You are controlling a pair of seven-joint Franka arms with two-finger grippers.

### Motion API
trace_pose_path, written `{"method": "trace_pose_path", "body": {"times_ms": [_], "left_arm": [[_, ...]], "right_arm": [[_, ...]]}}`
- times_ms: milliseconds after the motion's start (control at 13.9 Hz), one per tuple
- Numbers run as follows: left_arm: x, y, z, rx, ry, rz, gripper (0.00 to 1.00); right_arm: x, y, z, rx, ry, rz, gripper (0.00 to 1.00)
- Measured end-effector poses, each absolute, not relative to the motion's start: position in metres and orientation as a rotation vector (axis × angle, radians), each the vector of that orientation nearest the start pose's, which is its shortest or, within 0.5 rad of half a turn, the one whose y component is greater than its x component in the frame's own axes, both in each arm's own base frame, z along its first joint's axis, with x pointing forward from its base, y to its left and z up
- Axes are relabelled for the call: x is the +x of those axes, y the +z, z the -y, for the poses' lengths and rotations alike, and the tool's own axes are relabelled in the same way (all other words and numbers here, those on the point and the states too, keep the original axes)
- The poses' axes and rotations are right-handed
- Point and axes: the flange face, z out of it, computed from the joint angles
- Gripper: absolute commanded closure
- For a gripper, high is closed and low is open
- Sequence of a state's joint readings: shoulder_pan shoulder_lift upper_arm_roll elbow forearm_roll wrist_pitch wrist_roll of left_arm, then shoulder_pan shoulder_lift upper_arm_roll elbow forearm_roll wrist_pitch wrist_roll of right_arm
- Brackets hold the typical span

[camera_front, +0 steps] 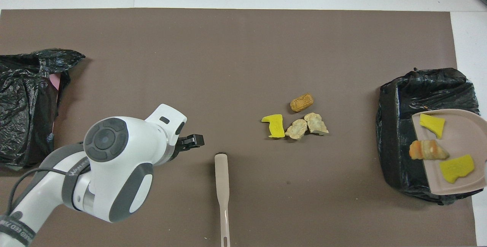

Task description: Sweep and dump trash in bin

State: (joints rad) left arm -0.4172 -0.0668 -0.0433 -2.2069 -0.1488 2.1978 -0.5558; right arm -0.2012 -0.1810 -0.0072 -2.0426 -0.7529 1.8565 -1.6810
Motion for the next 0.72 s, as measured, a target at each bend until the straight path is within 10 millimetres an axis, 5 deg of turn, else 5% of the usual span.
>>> {"method": "trace_pose_path", "body": {"times_ms": [431,718], "left_arm": [[0.533,0.478,0.147,-3.255,-0.003,0.034,0.00],[0.557,0.509,0.109,-3.223,0.033,-0.075,0.00]], "right_arm": [[0.486,0.541,0.153,1.573,-0.927,-1.931,1.00],[0.469,0.540,0.146,1.481,-0.998,-1.903,1.00]]}}
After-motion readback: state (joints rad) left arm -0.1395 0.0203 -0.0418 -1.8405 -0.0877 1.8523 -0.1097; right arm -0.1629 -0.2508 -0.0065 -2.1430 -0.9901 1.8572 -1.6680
